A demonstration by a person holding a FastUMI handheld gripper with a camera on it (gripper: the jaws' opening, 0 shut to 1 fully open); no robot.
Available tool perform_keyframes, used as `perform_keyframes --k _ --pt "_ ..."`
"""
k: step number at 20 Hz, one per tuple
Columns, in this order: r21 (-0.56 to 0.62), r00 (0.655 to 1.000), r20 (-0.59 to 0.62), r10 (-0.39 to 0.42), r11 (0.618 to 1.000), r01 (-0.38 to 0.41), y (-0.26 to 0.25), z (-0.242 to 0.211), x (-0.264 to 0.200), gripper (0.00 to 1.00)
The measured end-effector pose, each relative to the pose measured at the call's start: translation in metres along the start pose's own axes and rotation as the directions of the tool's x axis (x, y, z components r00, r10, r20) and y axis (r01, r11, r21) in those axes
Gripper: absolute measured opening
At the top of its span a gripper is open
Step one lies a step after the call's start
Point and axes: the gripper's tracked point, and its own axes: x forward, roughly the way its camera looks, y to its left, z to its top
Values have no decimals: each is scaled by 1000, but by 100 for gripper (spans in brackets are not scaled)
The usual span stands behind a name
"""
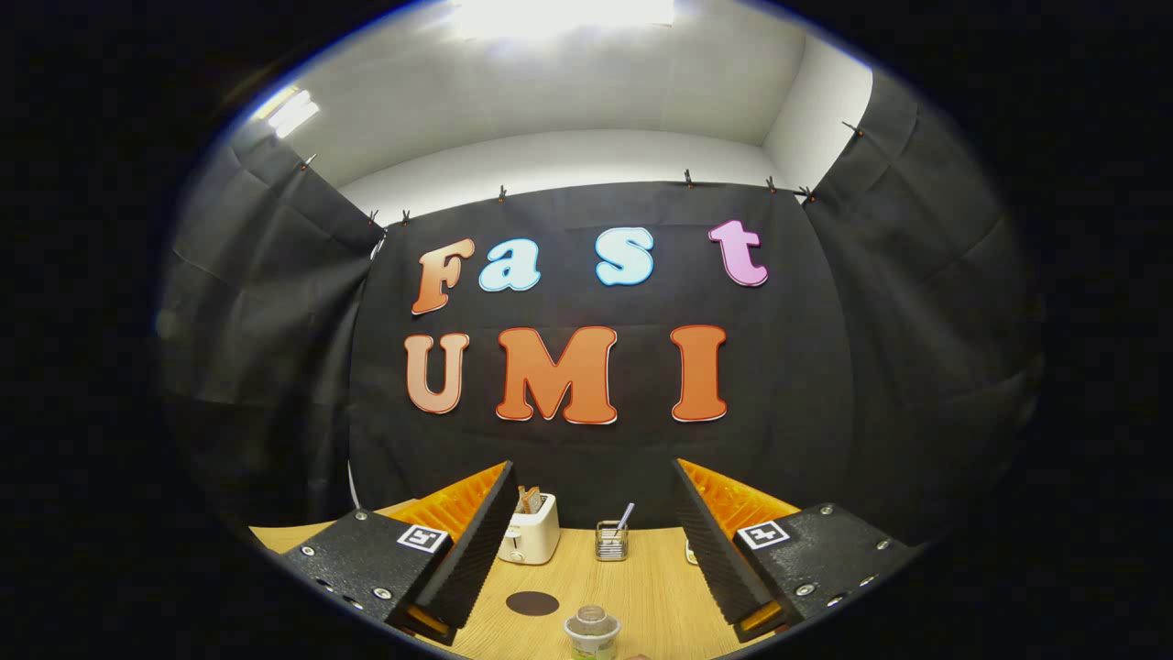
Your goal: Take the bottle from table, then pour the juice into the cup, finally place the bottle on the coaster
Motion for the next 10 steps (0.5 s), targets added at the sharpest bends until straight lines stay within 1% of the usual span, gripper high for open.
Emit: perform_keyframes --k 3,7,10 --pt "-11 1000 -27 13 1000 -13 3 -14 3 99" --pt "-10 999 -23 33 999 -34 10 -25 1 99" --pt "-11 998 -32 45 999 -45 13 -45 0 99"
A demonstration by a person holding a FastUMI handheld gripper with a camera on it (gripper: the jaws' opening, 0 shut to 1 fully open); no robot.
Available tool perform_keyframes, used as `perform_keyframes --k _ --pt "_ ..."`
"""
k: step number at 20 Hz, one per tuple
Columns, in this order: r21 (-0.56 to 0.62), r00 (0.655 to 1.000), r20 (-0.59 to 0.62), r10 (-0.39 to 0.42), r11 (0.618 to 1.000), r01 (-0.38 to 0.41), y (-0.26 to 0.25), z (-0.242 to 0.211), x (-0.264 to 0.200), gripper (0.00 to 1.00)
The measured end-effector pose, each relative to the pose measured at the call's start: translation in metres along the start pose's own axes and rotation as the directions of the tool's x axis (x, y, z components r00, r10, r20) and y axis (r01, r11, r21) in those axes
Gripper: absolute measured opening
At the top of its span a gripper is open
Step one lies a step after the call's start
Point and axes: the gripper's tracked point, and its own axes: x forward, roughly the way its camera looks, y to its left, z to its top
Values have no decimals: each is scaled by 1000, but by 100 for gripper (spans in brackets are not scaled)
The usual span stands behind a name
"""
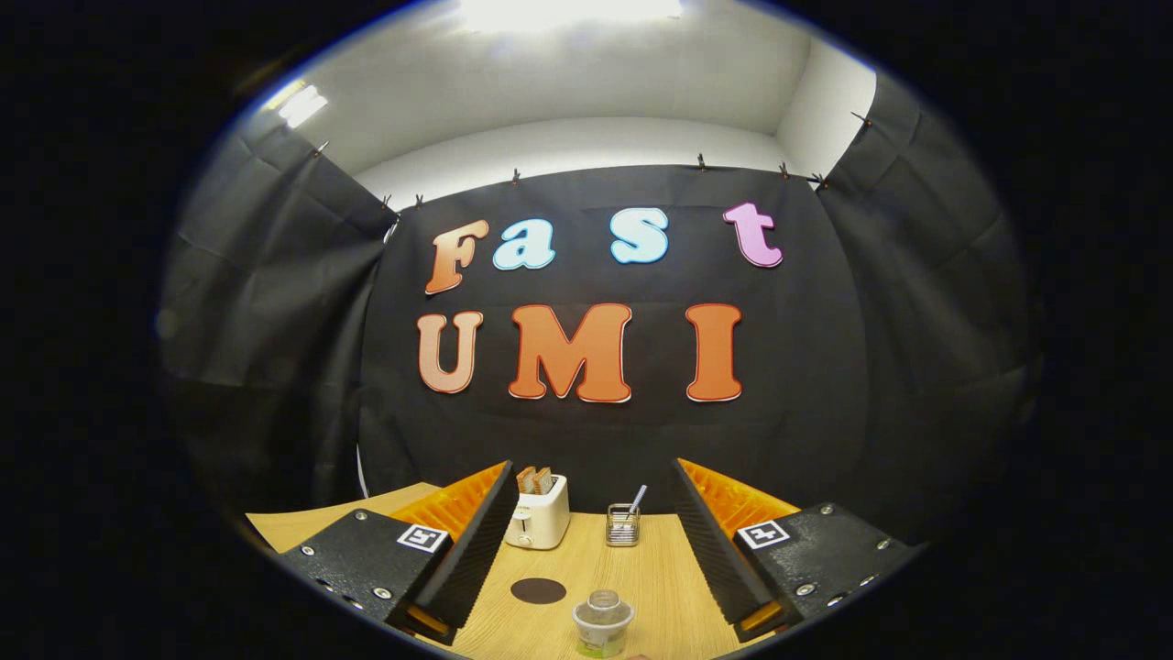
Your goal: Take the bottle from table, then pour the juice into the cup, finally place the bottle on the coaster
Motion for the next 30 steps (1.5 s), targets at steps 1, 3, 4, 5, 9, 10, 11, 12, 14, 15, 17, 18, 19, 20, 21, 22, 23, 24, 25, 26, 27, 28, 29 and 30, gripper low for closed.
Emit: perform_keyframes --k 1,3,4,5,9,10,11,12,14,15,17,18,19,20,21,22,23,24,25,26,27,28,29,30 --pt "6 1000 -18 12 1000 -12 3 -12 0 99" --pt "33 999 -45 29 999 -28 5 -33 0 99" --pt "47 999 -47 28 999 -25 2 -40 0 99" --pt "53 999 -44 21 998 -19 -2 -47 2 99" --pt "49 997 -67 -43 998 46 -19 -82 6 99" --pt "52 996 -73 -46 997 50 -19 -89 6 99" --pt "57 996 -84 -43 997 47 -17 -100 5 99" --pt "62 994 -98 -39 997 45 -16 -109 4 99" --pt "71 992 -118 -51 996 60 -18 -127 5 99" --pt "73 990 -128 -59 995 68 -19 -137 5 99" --pt "81 984 -167 -58 994 73 -16 -159 5 99" --pt "89 982 -181 -53 994 70 -14 -167 4 99" --pt "98 980 -195 -49 993 69 -13 -176 4 99" --pt "106 977 -208 -44 992 67 -11 -185 3 99" --pt "112 974 -222 -46 991 72 -11 -193 4 99" --pt "111 971 -235 -45 991 73 -9 -202 4 99" --pt "104 967 -250 -52 991 80 -9 -210 5 99" --pt "95 963 -265 -55 992 83 -9 -217 4 99" --pt "86 958 -280 -61 992 89 -9 -225 4 99" --pt "80 953 -296 -63 993 91 -8 -232 3 99" --pt "77 947 -314 -64 993 92 -7 -240 2 99" --pt "75 942 -330 -64 993 93 -6 -247 0 99" --pt "73 937 -342 -68 993 98 -6 -252 0 99" --pt "71 932 -355 -70 992 101 -6 -257 -1 98"
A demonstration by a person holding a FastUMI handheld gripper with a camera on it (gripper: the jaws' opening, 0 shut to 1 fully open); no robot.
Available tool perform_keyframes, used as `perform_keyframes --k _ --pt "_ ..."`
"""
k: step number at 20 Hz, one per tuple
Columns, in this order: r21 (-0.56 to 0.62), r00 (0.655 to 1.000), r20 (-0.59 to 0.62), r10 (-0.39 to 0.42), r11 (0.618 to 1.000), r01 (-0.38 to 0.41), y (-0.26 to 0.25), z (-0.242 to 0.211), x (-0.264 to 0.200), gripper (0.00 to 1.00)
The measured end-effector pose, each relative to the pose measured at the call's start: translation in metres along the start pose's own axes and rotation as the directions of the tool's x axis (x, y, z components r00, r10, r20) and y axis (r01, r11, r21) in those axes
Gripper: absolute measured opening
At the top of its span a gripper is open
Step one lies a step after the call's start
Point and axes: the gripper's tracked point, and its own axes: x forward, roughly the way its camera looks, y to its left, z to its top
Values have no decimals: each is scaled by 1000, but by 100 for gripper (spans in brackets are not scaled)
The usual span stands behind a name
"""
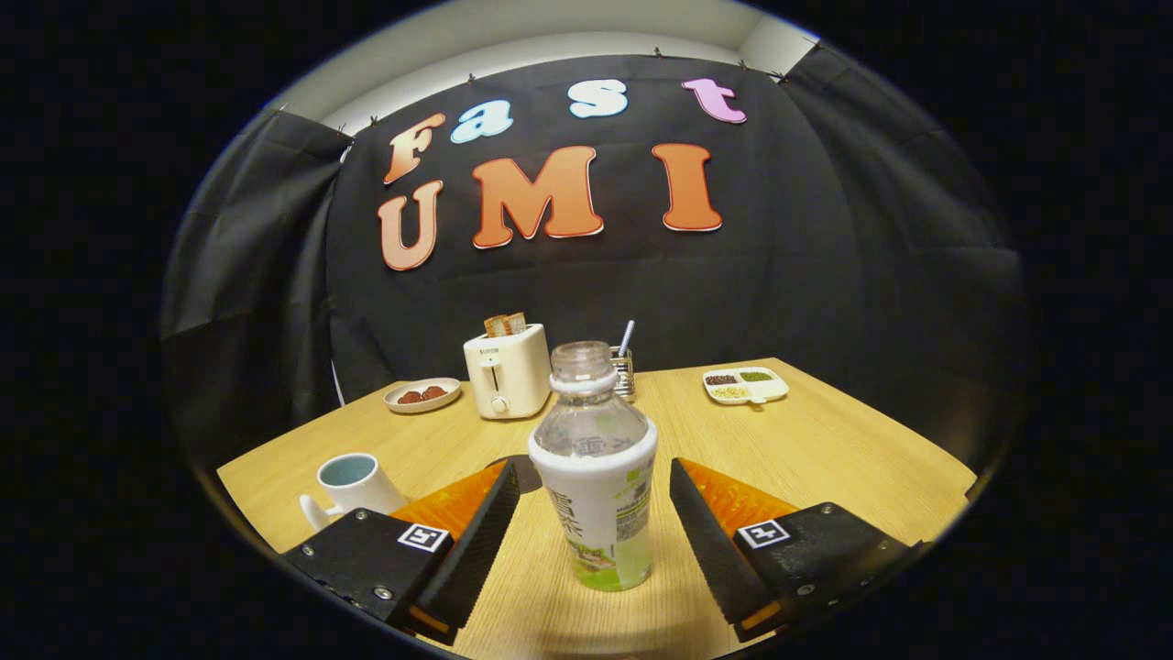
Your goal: Take the bottle from table, then pour the juice into the cup, finally place the bottle on the coaster
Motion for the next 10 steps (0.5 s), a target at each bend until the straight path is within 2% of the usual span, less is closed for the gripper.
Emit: perform_keyframes --k 2,10 --pt "2 1000 -21 -9 1000 9 -1 -8 1 97" --pt "41 996 -80 -44 998 47 -5 -23 13 76"
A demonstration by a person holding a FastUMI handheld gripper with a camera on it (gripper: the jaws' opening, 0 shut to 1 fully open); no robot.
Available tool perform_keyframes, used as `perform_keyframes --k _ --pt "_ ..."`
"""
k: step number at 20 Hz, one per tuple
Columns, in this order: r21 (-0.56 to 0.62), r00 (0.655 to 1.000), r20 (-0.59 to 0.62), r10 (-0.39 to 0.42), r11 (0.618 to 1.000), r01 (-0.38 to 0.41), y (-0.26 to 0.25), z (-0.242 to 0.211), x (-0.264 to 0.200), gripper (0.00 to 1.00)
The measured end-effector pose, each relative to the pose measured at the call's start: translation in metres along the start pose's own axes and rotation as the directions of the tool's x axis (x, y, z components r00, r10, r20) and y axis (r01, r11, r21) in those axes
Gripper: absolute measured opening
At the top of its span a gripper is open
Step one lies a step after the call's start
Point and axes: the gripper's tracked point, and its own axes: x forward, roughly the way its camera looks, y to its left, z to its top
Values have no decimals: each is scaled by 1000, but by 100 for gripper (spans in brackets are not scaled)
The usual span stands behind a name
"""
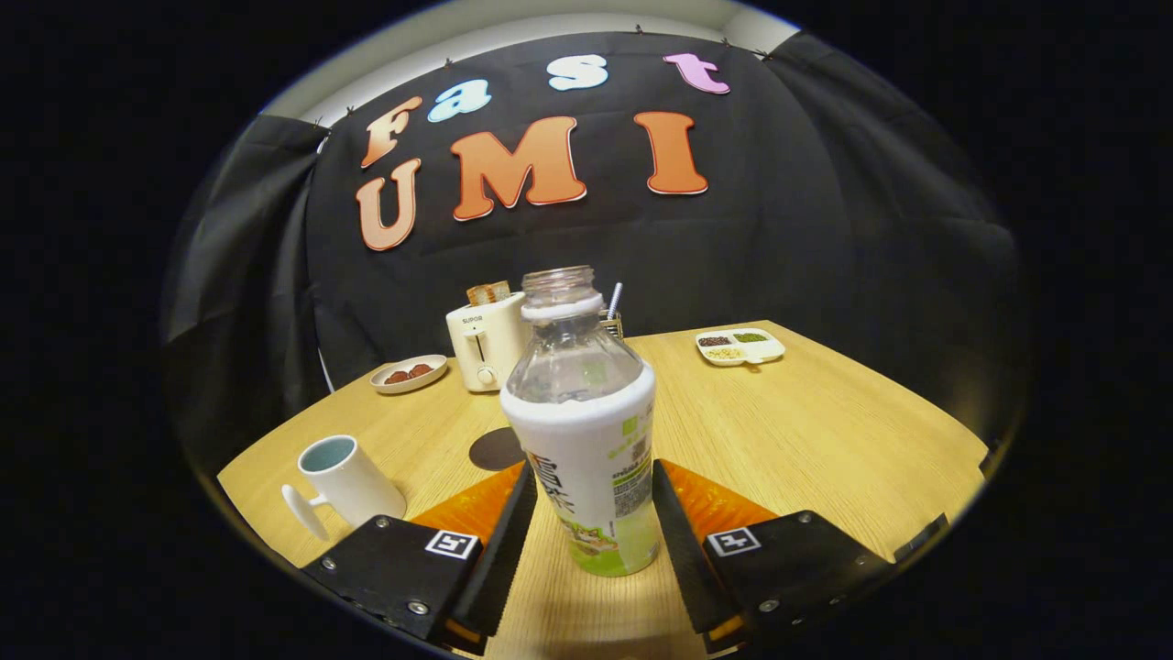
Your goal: Take the bottle from table, then pour the juice into the cup, finally place the bottle on the coaster
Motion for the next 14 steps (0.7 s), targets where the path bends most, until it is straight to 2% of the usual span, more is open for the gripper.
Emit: perform_keyframes --k 1,7,10,14 --pt "-2 1000 -1 -5 1000 5 0 0 1 71" --pt "-49 1000 13 -13 999 14 8 10 -3 64" --pt "-82 999 52 -4 997 8 16 25 -6 63" --pt "-179 995 100 -22 983 40 23 45 -7 63"
